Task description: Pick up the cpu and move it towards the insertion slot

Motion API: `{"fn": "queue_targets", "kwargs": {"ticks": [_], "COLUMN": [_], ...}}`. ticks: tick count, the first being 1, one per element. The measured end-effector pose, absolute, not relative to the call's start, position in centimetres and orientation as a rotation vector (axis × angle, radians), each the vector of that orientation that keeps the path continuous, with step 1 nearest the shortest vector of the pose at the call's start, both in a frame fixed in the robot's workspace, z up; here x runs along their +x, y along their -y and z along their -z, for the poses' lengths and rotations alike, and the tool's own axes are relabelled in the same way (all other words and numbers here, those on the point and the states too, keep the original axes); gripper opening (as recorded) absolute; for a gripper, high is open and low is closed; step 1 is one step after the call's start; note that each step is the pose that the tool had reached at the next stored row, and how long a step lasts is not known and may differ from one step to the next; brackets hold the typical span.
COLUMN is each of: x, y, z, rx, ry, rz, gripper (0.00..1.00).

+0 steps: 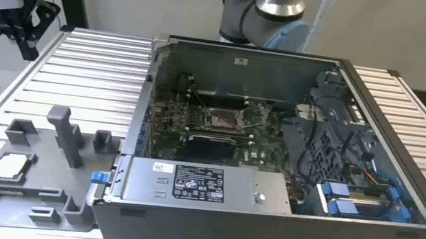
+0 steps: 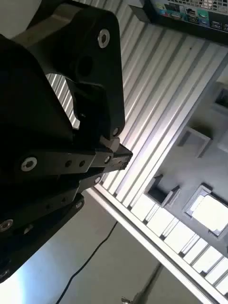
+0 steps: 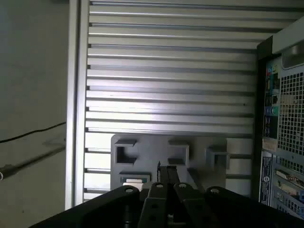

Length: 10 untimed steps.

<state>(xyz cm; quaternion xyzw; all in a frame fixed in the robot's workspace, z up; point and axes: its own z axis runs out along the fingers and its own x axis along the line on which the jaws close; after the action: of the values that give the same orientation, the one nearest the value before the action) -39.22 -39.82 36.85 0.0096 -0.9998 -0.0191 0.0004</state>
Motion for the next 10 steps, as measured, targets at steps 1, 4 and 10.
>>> {"fn": "queue_targets", "kwargs": {"ticks": [1, 4, 10], "x": [-39.22, -39.22, -39.22], "y": [39.82, 39.82, 39.82], "z": [-36.85, -36.85, -36.85], "rx": [0.030, 0.030, 0.030], "ry": [3.140, 3.140, 3.140], "rz": [0.060, 0.060, 0.060], "gripper": [0.00, 0.00, 0.00]}}
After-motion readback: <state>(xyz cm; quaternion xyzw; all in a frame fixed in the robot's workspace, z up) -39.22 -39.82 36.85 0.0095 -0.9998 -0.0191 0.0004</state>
